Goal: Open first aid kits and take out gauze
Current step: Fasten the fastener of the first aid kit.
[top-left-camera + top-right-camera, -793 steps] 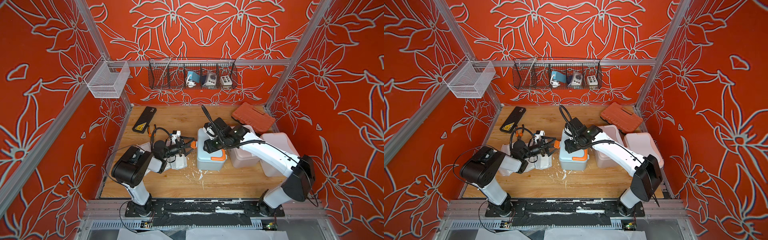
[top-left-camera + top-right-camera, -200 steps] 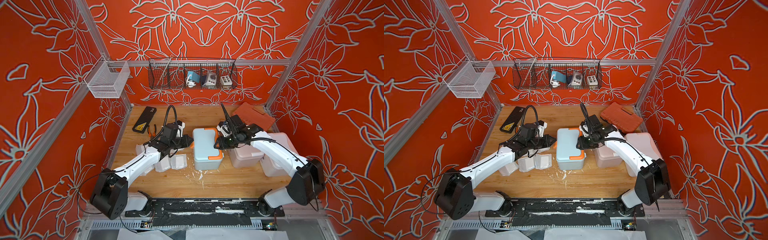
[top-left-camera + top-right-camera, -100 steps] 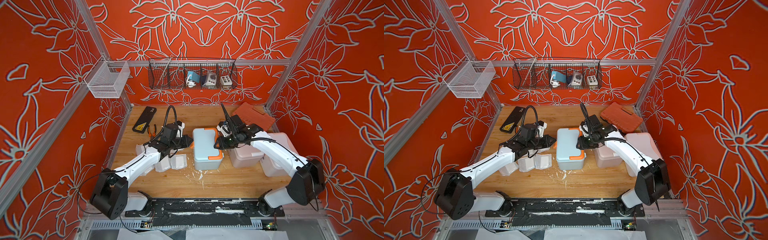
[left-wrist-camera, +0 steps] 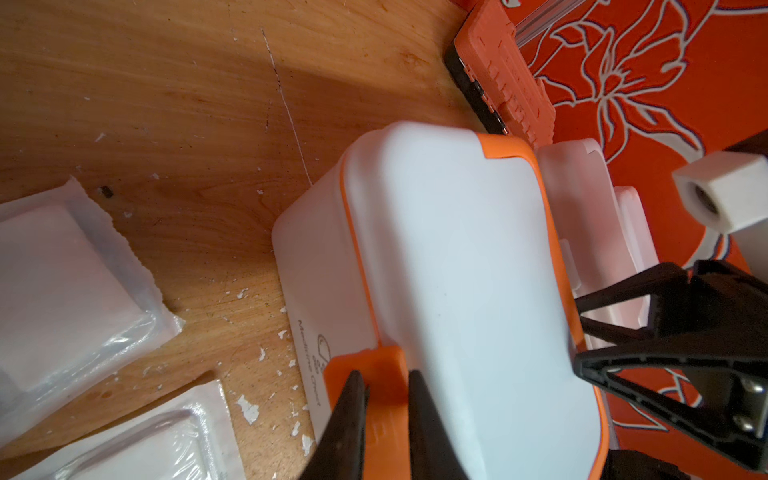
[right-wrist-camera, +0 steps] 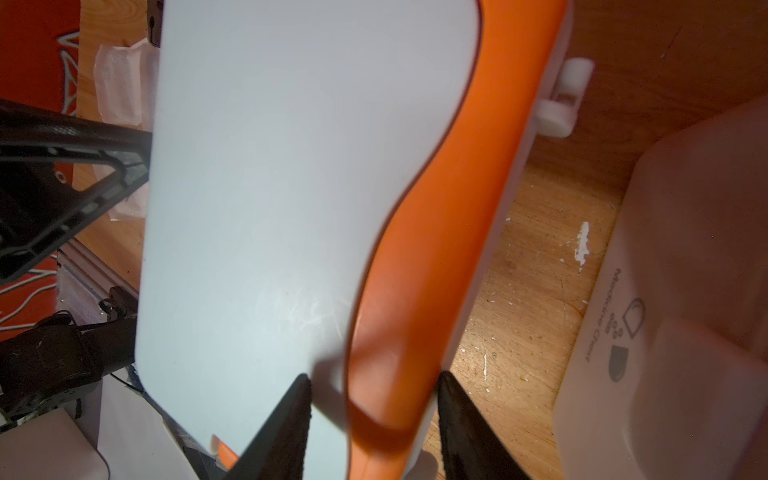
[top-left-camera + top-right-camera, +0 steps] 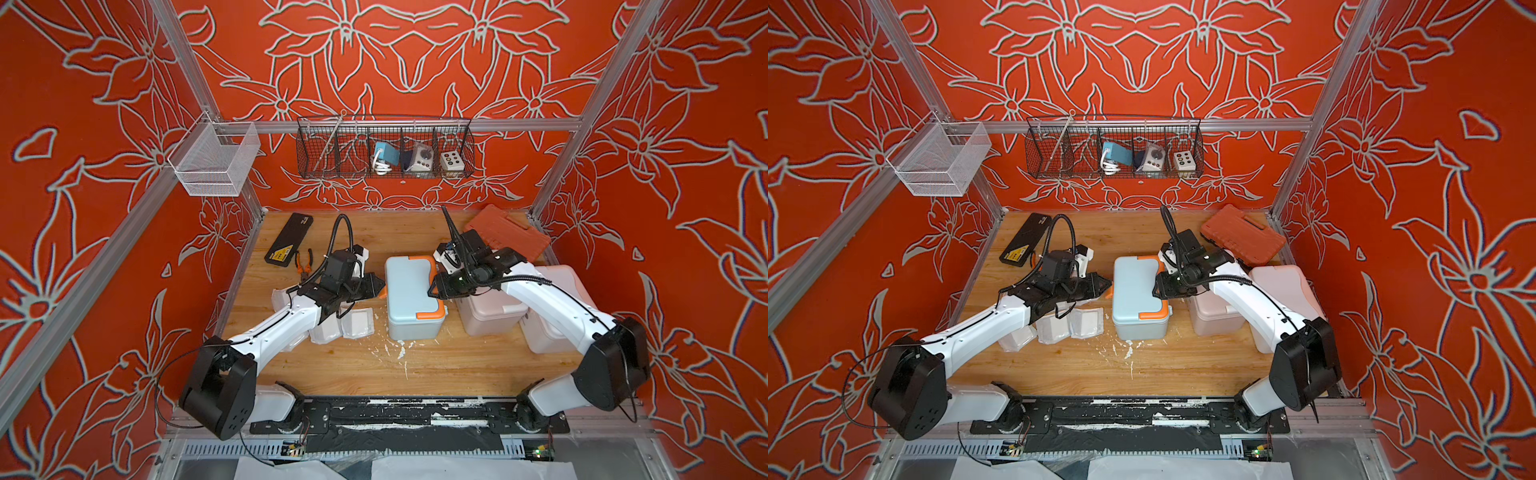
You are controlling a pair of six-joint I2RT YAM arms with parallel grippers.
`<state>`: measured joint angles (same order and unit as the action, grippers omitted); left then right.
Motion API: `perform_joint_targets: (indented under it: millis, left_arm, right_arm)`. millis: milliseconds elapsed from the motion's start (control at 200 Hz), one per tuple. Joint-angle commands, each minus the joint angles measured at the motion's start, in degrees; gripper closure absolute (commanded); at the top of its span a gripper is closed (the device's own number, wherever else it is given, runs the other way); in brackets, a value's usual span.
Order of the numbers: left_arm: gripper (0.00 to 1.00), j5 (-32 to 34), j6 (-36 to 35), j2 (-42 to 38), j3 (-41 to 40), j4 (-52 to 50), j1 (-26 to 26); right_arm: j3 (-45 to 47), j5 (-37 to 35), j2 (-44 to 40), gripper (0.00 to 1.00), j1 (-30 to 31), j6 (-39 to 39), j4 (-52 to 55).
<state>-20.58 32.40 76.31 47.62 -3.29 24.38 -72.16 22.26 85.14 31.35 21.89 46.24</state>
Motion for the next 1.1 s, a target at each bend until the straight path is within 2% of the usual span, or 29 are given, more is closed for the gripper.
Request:
perform_joint_targets:
  millis: [0,180,310,821,1096]
  left_arm:
    - [0.79,-3.2,1.0,-1.7,-1.4,2.1,0.2]
    - [0.64,-5.4,2.5,-2.8,-2.0,4.1,0.2]
    - [0.59,-6.8,3.2,-2.5,-2.4,5.0,0.2]
    - [0.59,-9.0,4.4,-0.7,-3.8,7.7,0.2]
    - [0.59,-7.4,3.8,-1.8,-3.5,6.1,0.2]
  right_arm:
    - [1.5,0.2,1.3,0.5,0.0,-0.3,1.0]
    - [1.4,0.3,1.1,0.51,0.1,-0.2,1.0]
    - [1.5,0.8,1.2,0.51,0.0,-0.1,0.8]
    - [1.8,3.4,1.5,0.51,0.2,0.1,-0.4]
    - [1.9,3.1,1.4,0.51,0.2,-0.1,-0.2]
